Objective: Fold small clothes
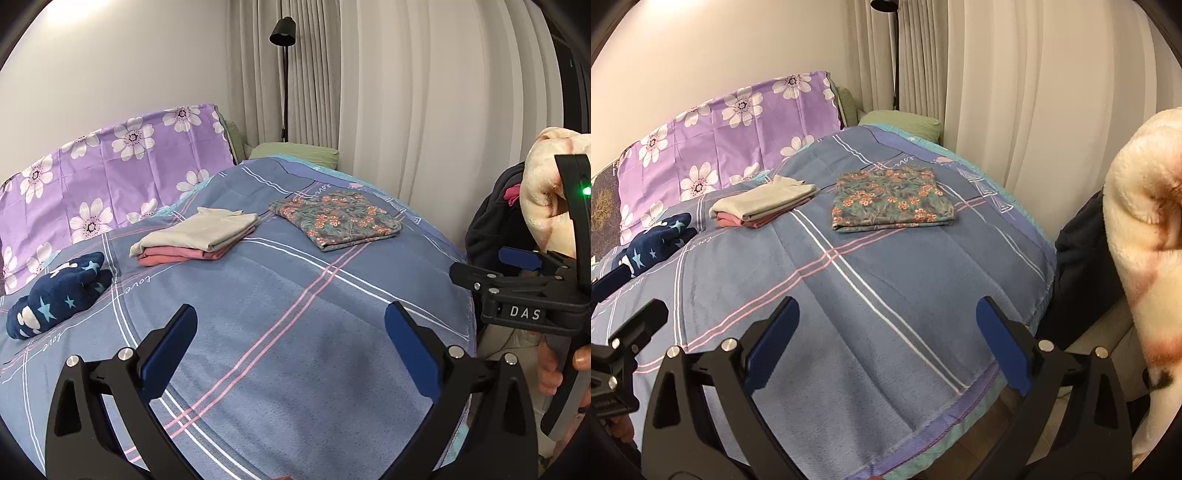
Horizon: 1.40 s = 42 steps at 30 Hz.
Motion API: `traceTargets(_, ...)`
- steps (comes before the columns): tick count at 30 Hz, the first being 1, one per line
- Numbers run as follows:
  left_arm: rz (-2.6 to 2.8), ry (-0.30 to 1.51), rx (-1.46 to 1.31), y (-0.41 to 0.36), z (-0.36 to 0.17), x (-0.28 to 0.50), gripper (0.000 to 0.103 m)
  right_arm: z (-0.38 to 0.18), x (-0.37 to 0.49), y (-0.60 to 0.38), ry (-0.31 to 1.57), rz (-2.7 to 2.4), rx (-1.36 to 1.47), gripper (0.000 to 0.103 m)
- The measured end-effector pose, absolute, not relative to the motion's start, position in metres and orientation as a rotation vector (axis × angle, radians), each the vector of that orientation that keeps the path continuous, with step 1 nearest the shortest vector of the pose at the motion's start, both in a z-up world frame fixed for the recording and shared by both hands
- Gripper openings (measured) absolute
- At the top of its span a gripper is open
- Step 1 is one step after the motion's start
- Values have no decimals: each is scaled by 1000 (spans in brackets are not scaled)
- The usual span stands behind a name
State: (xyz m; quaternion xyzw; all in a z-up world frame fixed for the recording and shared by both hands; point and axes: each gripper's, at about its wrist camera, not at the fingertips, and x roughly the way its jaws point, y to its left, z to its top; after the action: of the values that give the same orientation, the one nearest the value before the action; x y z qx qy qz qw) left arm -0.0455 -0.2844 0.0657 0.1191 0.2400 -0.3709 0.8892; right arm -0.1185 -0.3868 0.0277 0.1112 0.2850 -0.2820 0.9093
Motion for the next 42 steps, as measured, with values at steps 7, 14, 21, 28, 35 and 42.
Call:
traceTargets(7, -750, 530, 268, -282, 59, -40, 102, 31, -105, -378, 591, -588, 204, 98)
traceTargets(14, -784, 529, 260, -278, 55, -35, 102, 29, -97, -374, 604, -589, 194, 98)
traceTargets(21, -799, 544, 270, -281, 51, -33, 102, 28, -96, -376, 606, -602, 204, 98)
traceTargets(28, -791, 538, 287, -282, 50, -33, 102, 27, -92, -375, 610, -601, 202, 98)
traceTargets(35, -791, 536, 303, -283, 50, -35, 102, 28, -90, -373, 610, -598, 197, 98)
traceTargets(42, -785, 542, 300, -282, 51, -33, 102, 27, -89, -372, 617, -601, 200, 98)
